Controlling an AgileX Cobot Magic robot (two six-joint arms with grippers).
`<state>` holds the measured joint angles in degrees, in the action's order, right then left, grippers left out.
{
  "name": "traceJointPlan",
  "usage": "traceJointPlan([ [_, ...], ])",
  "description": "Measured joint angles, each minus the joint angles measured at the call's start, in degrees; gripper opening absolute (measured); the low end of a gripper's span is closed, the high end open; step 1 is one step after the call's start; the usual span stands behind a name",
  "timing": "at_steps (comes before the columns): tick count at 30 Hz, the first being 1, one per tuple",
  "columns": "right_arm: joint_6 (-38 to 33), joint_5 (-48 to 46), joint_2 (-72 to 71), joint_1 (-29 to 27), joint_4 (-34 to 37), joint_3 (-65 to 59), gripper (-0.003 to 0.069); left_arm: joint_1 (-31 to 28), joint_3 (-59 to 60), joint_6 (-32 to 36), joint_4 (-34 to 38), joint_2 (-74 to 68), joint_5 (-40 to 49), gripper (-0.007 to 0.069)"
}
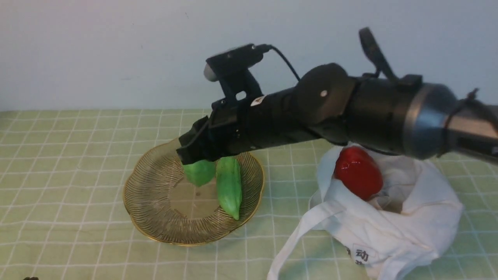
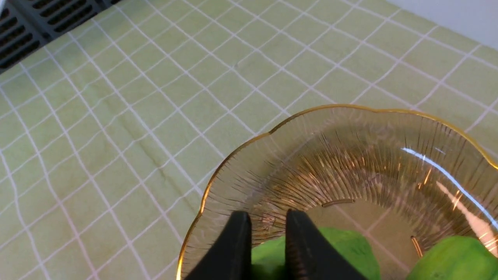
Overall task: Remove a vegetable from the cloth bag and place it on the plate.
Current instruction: Use the right arm to put the chayote into the empty plate on the left
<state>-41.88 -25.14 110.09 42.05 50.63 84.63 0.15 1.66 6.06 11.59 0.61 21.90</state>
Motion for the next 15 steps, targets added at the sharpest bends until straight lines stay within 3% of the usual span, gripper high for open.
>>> traceJointPlan([
  [4, 0.1, 1.7, 2.8, 0.0, 0.6, 1.1, 0.0165, 0.0, 0.0, 0.0, 0.0, 0.0, 0.0, -0.0005],
  [5, 0.1, 3.0, 4.3, 0.0, 0.9, 1.5, 0.0231, 0.0, 0.0, 0.0, 0.0, 0.0, 0.0, -0.0005],
  [6, 0.1, 3.2, 4.6, 0.0, 0.9, 1.5, 0.0239, 0.0, 0.0, 0.0, 0.0, 0.0, 0.0, -0.0005],
  [11, 0.2, 3.1, 6.3, 0.0, 1.7, 1.7, 0.046, 0.0, 0.0, 0.0, 0.0, 0.0, 0.0, -0.0005],
  [15, 0.2, 0.6, 5.4, -0.1, 1.9, 1.8, 0.0539, 0.0, 0.0, 0.0, 0.0, 0.0, 0.0, -0.0005],
])
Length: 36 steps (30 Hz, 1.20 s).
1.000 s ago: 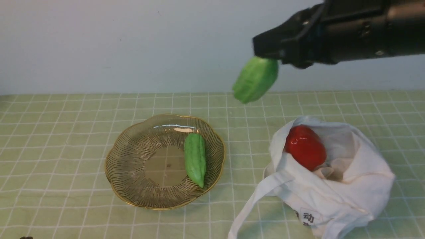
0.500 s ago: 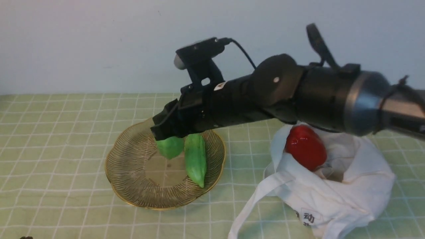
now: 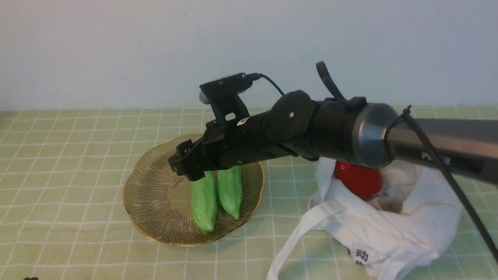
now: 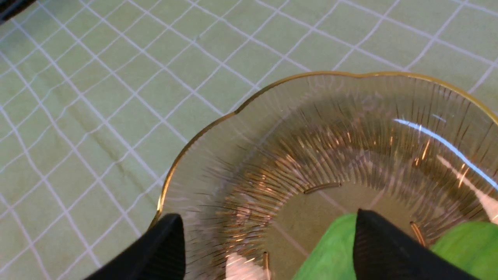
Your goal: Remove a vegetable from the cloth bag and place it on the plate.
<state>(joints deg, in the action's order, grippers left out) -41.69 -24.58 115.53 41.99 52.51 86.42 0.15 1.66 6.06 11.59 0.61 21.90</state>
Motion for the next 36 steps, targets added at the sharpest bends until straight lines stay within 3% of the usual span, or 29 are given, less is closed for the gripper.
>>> traceJointPlan([
  [3, 0.0, -2.3, -1.6, -0.2, -1.6, 0.0, 0.0538, 0.0, 0.0, 0.0, 0.0, 0.0, 0.0, -0.0005],
  [7, 4.8, -8.6, -7.2, -2.3, -11.5, 0.0, 0.0433, 0.0, 0.0, 0.0, 0.0, 0.0, 0.0, -0.0005],
  [10, 15.5, -13.2, -12.7, -5.4, -20.3, 0.0, 0.0267, 0.0, 0.0, 0.0, 0.0, 0.0, 0.0, -0.0005],
  [11, 19.8, -15.7, -15.6, -6.9, -23.7, 0.0, 0.0171, 0.0, 0.0, 0.0, 0.0, 0.0, 0.0, -0.0005],
  [12, 20.4, -16.1, -16.1, -7.4, -24.9, 0.0, 0.0157, 0.0, 0.0, 0.0, 0.0, 0.0, 0.0, -0.0005],
  [13, 24.5, -18.9, -19.3, -9.1, -28.9, 0.0, 0.0073, 0.0, 0.0, 0.0, 0.0, 0.0, 0.0, -0.0005],
  [15, 28.6, -23.7, -26.0, -11.9, -35.4, 0.0, 0.0008, 0.0, 0.0, 0.0, 0.0, 0.0, 0.0, -0.0005],
  [22, 38.4, -38.2, -43.8, -15.7, -49.8, -0.1, -0.0012, 0.0, 0.0, 0.0, 0.0, 0.0, 0.0, -0.0005],
  [26, 41.1, -39.8, -58.0, -15.8, -53.1, -3.7, -0.0012, 0.0, 0.0, 0.0, 0.0, 0.0, 0.0, -0.0005],
  [30, 43.1, -36.2, -71.9, -15.9, -52.2, -12.7, -0.0012, 0.0, 0.0, 0.0, 0.0, 0.0, 0.0, -0.0005],
  [36, 49.2, -18.2, -93.5, -15.9, -51.5, -34.7, -0.0012, 0.0, 0.0, 0.0, 0.0, 0.0, 0.0, -0.0005],
])
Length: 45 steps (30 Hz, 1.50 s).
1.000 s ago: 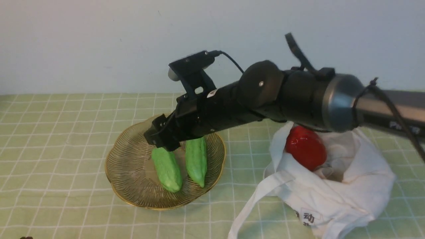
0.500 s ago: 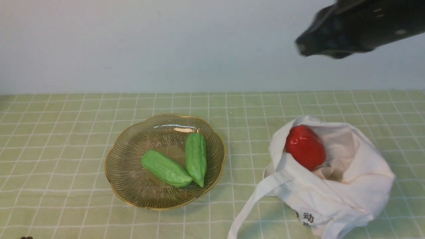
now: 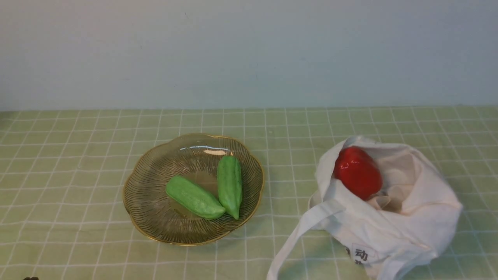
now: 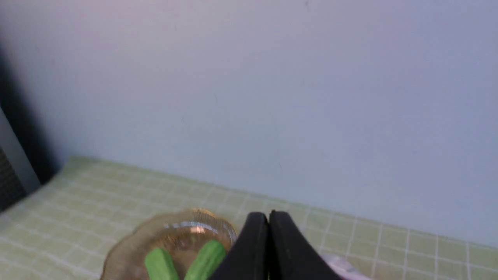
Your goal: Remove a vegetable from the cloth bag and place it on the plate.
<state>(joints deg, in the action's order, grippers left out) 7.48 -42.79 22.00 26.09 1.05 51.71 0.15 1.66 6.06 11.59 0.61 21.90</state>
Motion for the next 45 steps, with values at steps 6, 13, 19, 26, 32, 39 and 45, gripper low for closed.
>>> traceJointPlan([
  [6, 1.6, 5.9, -12.7, 0.0, 2.8, -18.1, -0.0012, 0.0, 0.0, 0.0, 0.0, 0.0, 0.0, -0.0005],
  [13, 1.6, 9.7, -19.2, 0.0, 3.5, -27.4, -0.0012, 0.0, 0.0, 0.0, 0.0, 0.0, 0.0, -0.0005],
  [19, 0.7, 13.9, -19.3, 0.0, 1.2, -32.8, -0.0012, 0.0, 0.0, 0.0, 0.0, 0.0, 0.0, -0.0005],
  [26, -1.6, 20.4, -22.7, -10.9, -3.4, -45.0, -0.0012, 0.0, 0.0, 0.0, 0.0, 0.0, 0.0, -0.0005],
  [32, -5.0, 20.5, -22.7, -15.7, -3.3, -52.9, -0.0012, 0.0, 0.0, 0.0, 0.0, 0.0, 0.0, -0.0005],
  [39, -5.6, 20.6, -22.7, -18.5, -2.7, -52.8, -0.0012, 0.0, 0.0, 0.0, 0.0, 0.0, 0.0, -0.0005],
  [45, -5.7, 20.6, -22.7, -22.5, -2.7, -52.9, -0.0012, 0.0, 0.0, 0.0, 0.0, 0.0, 0.0, -0.0005],
])
